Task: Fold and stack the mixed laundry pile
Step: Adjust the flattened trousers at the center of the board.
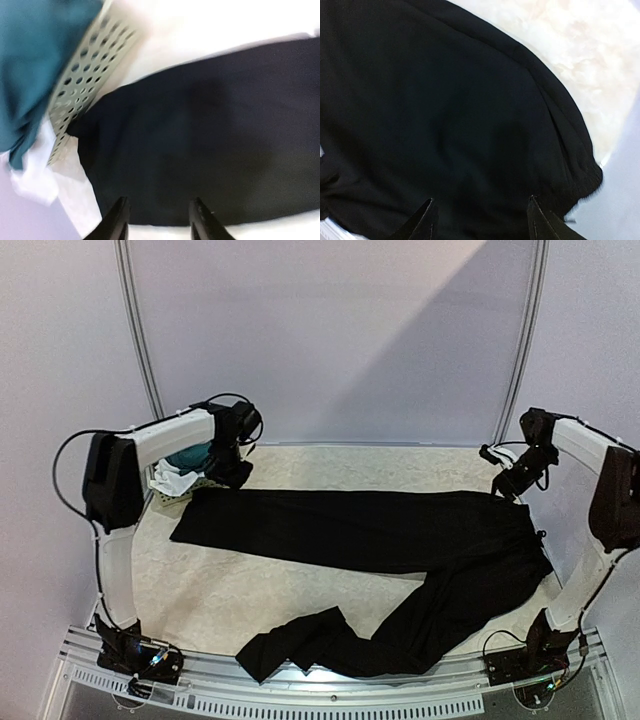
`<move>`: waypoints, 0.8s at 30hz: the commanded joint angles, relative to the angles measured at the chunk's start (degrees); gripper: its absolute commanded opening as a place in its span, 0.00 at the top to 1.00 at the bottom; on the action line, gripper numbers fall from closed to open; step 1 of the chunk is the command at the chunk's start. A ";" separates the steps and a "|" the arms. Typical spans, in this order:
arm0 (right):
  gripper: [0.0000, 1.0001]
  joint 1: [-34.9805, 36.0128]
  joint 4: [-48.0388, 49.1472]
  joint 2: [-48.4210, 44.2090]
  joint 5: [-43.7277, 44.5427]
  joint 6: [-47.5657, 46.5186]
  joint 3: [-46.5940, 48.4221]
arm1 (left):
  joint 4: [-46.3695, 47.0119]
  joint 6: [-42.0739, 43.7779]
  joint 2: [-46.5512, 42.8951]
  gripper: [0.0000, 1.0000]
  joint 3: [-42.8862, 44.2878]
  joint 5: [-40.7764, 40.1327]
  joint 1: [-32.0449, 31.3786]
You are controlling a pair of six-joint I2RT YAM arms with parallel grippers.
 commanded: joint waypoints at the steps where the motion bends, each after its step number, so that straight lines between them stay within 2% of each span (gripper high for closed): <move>1: 0.38 -0.16 -6.12 -13.06 -1.61 -4.85 -7.19 | -1.32 0.42 -16.14 0.54 -6.75 8.87 -10.88; 4: 0.38 -0.24 -8.33 -19.41 -1.36 -7.52 -14.14 | -0.50 -0.63 -22.17 0.50 -13.19 17.70 -16.39; 7: 0.37 -0.69 -11.61 -25.45 0.28 -12.46 -20.85 | 3.19 -2.49 -26.68 0.42 -20.77 28.55 -22.16; 12: 0.38 -3.18 -16.74 -34.88 4.80 -22.85 -30.96 | 6.42 -7.03 -31.62 0.40 -32.79 37.13 -31.73; 19: 0.34 -3.62 -17.34 -45.76 11.86 -33.38 -40.07 | 14.72 -15.12 -36.63 0.35 -46.92 41.23 -38.95; 24: 0.34 -3.55 -14.48 -43.70 12.44 -34.44 -42.29 | 19.13 -17.99 -34.26 0.35 -50.81 38.72 -42.61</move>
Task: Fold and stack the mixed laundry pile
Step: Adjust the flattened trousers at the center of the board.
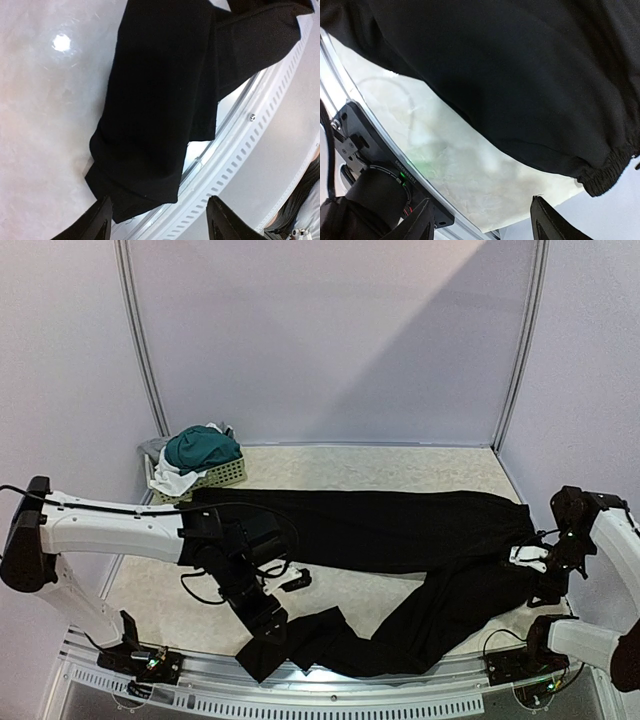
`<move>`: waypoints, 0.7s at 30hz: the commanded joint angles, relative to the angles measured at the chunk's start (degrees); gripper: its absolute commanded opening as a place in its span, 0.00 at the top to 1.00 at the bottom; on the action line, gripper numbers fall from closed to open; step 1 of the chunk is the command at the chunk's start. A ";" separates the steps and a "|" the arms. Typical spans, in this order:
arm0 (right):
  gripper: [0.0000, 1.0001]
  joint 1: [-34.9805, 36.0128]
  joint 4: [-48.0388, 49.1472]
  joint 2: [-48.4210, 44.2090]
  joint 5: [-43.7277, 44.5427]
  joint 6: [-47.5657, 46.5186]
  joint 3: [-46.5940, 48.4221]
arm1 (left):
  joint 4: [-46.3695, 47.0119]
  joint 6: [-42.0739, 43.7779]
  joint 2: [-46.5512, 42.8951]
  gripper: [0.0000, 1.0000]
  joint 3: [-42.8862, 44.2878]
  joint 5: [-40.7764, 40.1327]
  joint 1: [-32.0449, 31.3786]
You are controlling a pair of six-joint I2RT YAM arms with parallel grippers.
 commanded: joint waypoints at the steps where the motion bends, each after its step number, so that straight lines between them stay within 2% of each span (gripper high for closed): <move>1: 0.33 -0.33 3.60 3.27 2.10 -3.58 -1.55 | 5.85 -3.91 2.50 0.34 -1.86 -1.66 -3.34; 5: 0.32 -0.34 9.28 7.51 2.09 -3.48 -2.79 | 4.07 -4.07 6.38 0.36 -1.00 -8.38 -4.45; 11: 0.33 -0.29 20.04 14.00 5.97 -4.16 -7.56 | 3.79 -3.73 8.47 0.44 -0.89 -11.45 -5.14; 12: 0.37 -0.34 21.54 14.71 6.51 -3.94 -8.18 | 3.40 -3.48 9.03 0.48 -0.48 -11.98 -5.32; 13: 0.45 -0.29 22.16 15.58 6.79 -3.53 -8.44 | 3.03 -3.09 9.60 0.56 0.04 -12.38 -5.55; 17: 0.88 -0.34 19.59 15.96 7.22 -2.79 -8.23 | 1.67 -2.05 8.82 0.95 1.53 -13.28 -5.80; 18: 0.97 -0.30 18.43 14.27 7.51 -3.17 -8.43 | 1.37 -2.07 7.93 1.00 1.68 -13.34 -5.62; 21: 1.00 -0.41 15.63 7.49 8.97 -5.37 -9.38 | 3.03 -3.32 3.63 1.00 0.91 -8.05 -3.05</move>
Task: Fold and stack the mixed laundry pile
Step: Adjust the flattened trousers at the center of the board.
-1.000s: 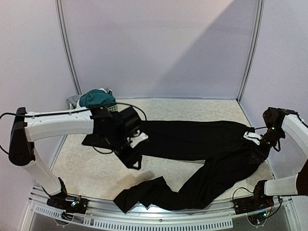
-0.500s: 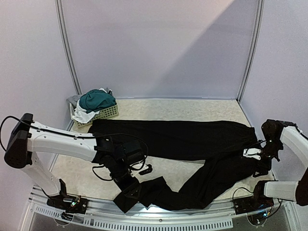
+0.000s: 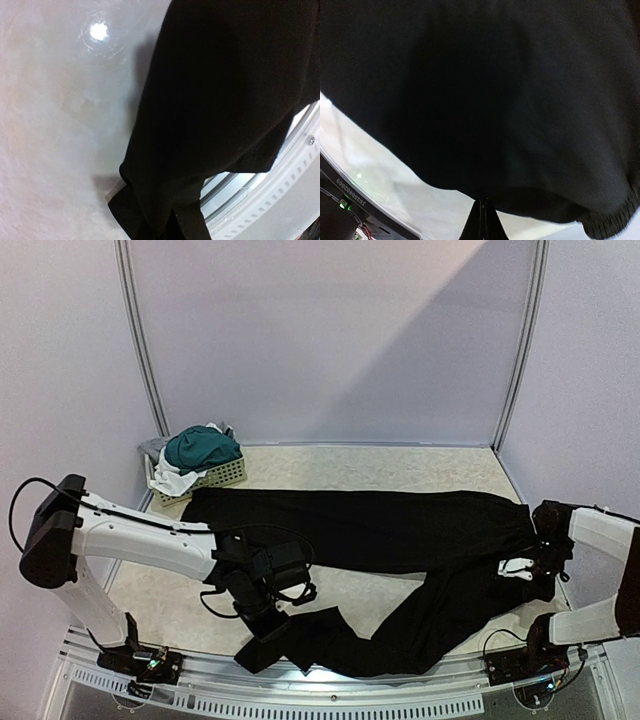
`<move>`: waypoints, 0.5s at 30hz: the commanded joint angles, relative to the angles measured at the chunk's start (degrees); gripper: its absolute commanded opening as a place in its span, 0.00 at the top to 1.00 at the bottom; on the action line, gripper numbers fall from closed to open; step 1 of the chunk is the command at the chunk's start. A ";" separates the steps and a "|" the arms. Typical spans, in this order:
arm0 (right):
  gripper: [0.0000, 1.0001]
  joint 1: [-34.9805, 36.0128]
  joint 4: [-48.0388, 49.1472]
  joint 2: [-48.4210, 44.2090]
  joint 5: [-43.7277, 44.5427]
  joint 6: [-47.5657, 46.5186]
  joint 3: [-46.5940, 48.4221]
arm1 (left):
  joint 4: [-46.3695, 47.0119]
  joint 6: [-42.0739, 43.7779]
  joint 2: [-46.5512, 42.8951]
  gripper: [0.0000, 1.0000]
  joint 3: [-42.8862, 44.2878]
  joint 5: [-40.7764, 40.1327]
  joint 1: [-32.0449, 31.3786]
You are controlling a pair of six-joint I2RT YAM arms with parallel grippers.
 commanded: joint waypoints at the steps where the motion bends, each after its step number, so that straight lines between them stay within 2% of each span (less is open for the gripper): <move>1: 1.00 -0.27 -4.28 -8.86 2.57 -3.08 -1.39 | 2.02 -1.66 -6.81 1.00 -0.21 7.77 3.30; 4: 1.00 -0.47 -7.31 -14.76 3.37 -5.14 -1.11 | 6.30 -5.50 -13.46 1.00 -2.94 17.63 9.21; 8: 1.00 -1.12 -11.17 -17.19 3.79 -6.27 0.28 | 5.93 -8.23 -21.29 1.00 -4.37 24.81 17.13; 12: 1.00 -2.05 -12.29 -17.11 2.89 -6.66 2.16 | 1.42 -7.38 -26.64 1.00 -3.82 26.32 22.17; 15: 1.00 -2.02 -12.47 -16.12 2.12 -6.25 3.24 | -5.75 -0.70 -29.71 0.96 -1.10 23.98 22.30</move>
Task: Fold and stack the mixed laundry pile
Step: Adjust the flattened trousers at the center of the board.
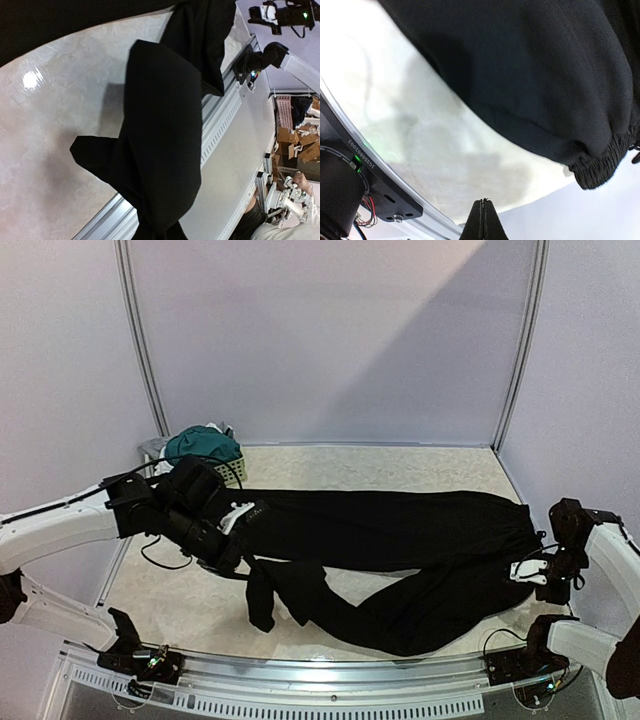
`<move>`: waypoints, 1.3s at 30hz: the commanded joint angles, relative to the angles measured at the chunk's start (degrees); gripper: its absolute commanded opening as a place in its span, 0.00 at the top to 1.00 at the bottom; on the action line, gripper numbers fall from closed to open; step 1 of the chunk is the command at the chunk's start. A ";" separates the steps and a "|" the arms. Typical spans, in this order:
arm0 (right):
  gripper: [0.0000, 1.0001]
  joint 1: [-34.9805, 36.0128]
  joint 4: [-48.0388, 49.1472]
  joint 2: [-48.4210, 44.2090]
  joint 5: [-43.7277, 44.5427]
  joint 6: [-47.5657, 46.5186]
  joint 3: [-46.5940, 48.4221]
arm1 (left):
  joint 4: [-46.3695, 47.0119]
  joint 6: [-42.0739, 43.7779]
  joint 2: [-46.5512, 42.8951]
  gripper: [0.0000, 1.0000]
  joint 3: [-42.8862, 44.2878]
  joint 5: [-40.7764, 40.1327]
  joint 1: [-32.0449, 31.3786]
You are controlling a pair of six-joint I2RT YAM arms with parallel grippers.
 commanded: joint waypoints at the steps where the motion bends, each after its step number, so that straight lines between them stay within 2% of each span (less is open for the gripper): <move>1: 1.00 -0.41 -2.08 1.18 -1.14 -0.55 2.64 | -11.65 7.86 -4.04 0.93 2.93 -0.47 0.60; 5: 1.00 -0.36 -1.78 2.55 -1.84 -0.48 3.30 | -23.33 18.00 -5.45 0.87 6.87 -7.81 -0.87; 7: 1.00 -0.41 -1.49 3.11 -2.27 -0.42 3.96 | -27.37 21.64 -4.53 0.77 7.60 -6.67 -4.93; 9: 0.99 -0.41 -1.50 3.67 -2.83 -0.19 4.83 | -30.42 23.03 -2.52 0.68 7.43 -0.81 -10.45; 11: 0.97 -0.38 -2.15 4.38 -3.85 0.10 6.16 | -32.77 23.38 0.40 0.64 8.13 1.15 -14.21; 12: 0.96 -0.36 -2.88 4.70 -5.07 0.13 7.31 | -33.21 23.40 1.49 0.64 8.81 -0.87 -14.94; 16: 0.82 1.34 -6.36 6.62 -15.74 2.30 15.14 | -30.63 20.70 3.85 0.58 10.72 -20.34 -12.35; 18: 0.72 5.25 -6.64 9.32 -19.54 5.73 18.81 | -26.17 16.72 4.29 0.58 9.63 -19.93 -7.55; 20: 0.64 9.70 -6.19 12.19 -23.21 11.46 21.99 | -17.37 10.46 2.70 0.57 6.90 -16.22 -6.20; 23: 0.62 17.33 -3.78 16.90 -28.06 17.49 24.80 | 2.20 -3.27 -1.34 0.54 -0.65 -8.88 -7.22; 25: 0.61 19.85 -2.25 20.44 -31.59 20.85 27.55 | 9.78 -12.39 -2.05 0.51 -4.36 -9.57 -8.77; 26: 0.61 20.51 -1.57 21.97 -33.99 23.11 29.25 | 10.52 -15.75 -1.81 0.51 -4.69 -11.46 -9.71; 29: 0.61 22.06 0.20 28.24 -38.66 28.62 34.41 | 6.06 -28.87 -1.99 0.50 -4.44 -26.47 -15.08; 30: 0.60 22.84 1.02 30.10 -39.57 29.58 35.58 | 3.80 -35.01 -4.35 0.50 -4.77 -38.46 -18.83; 31: 0.60 24.04 2.38 30.84 -39.77 30.71 36.12 | 1.62 -41.63 -6.71 0.50 -5.67 -47.18 -23.40; 33: 0.60 26.80 5.28 31.72 -39.02 33.16 36.06 | -2.54 -56.02 -12.05 0.49 -8.60 -59.50 -31.76; 35: 0.60 29.55 7.05 31.94 -38.41 34.65 35.82 | -9.44 -71.72 -15.95 0.45 -12.44 -66.72 -41.06; 36: 0.59 30.25 7.28 32.03 -38.55 35.38 35.81 | -10.89 -77.90 -16.93 0.38 -14.44 -68.73 -44.96; 37: 0.59 30.91 7.34 32.30 -38.73 35.67 35.94 | -11.97 -82.95 -17.02 0.34 -16.15 -69.81 -48.02; 39: 0.59 31.59 7.41 32.54 -38.90 35.81 36.15 | -12.62 -86.82 -15.39 0.33 -17.93 -70.67 -52.32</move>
